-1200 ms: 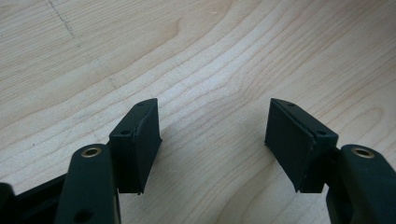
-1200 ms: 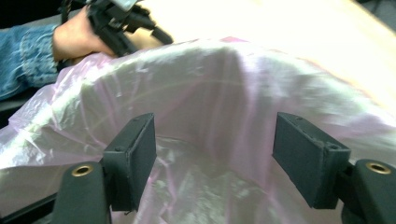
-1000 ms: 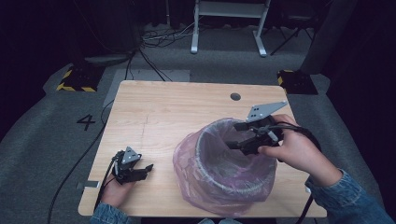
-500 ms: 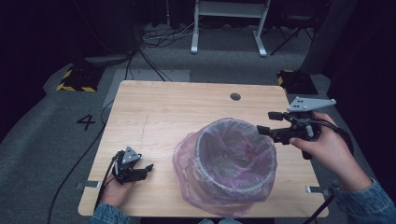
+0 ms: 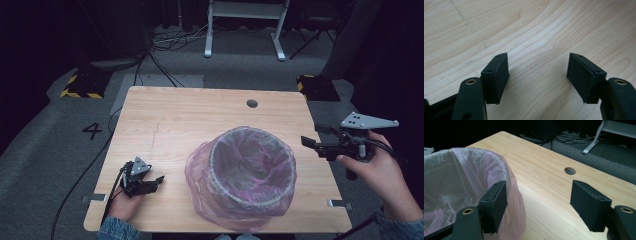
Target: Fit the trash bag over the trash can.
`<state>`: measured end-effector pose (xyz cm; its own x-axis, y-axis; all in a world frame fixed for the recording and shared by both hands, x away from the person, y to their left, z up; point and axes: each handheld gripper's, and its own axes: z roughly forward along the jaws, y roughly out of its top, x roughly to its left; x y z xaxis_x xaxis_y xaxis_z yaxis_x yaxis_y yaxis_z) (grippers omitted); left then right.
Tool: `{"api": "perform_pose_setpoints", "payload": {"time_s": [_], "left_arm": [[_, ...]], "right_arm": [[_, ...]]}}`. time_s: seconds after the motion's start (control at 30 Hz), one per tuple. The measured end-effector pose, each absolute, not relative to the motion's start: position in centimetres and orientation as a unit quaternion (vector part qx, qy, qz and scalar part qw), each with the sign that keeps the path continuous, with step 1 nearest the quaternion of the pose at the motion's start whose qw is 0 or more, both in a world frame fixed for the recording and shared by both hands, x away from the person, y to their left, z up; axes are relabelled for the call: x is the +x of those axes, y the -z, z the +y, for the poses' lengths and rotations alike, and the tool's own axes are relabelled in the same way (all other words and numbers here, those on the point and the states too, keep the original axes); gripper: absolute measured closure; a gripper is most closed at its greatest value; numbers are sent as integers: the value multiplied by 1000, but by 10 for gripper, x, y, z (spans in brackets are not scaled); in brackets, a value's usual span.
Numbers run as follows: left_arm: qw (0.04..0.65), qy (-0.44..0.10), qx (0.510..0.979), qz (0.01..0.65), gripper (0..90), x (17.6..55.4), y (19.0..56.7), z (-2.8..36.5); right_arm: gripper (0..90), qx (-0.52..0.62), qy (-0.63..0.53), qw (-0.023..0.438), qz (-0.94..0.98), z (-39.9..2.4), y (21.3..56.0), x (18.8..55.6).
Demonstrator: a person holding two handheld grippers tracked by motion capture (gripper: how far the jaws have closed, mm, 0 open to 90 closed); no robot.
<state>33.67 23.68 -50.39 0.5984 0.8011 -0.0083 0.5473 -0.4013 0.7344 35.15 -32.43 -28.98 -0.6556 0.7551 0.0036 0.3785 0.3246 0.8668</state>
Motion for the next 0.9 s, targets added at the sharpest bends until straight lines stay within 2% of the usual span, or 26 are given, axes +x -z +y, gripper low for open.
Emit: {"api": "perform_pose_setpoints", "payload": {"time_s": [0.33, 0.9], "left_arm": [[359, -180, 814, 419, 338, 335, 504, 236], [357, -179, 815, 421, 322, 333, 504, 240]], "right_arm": [[295, 374, -440, 244, 779, -336, 300, 327], [295, 422, -418, 234, 770, -369, 360, 319]]}}
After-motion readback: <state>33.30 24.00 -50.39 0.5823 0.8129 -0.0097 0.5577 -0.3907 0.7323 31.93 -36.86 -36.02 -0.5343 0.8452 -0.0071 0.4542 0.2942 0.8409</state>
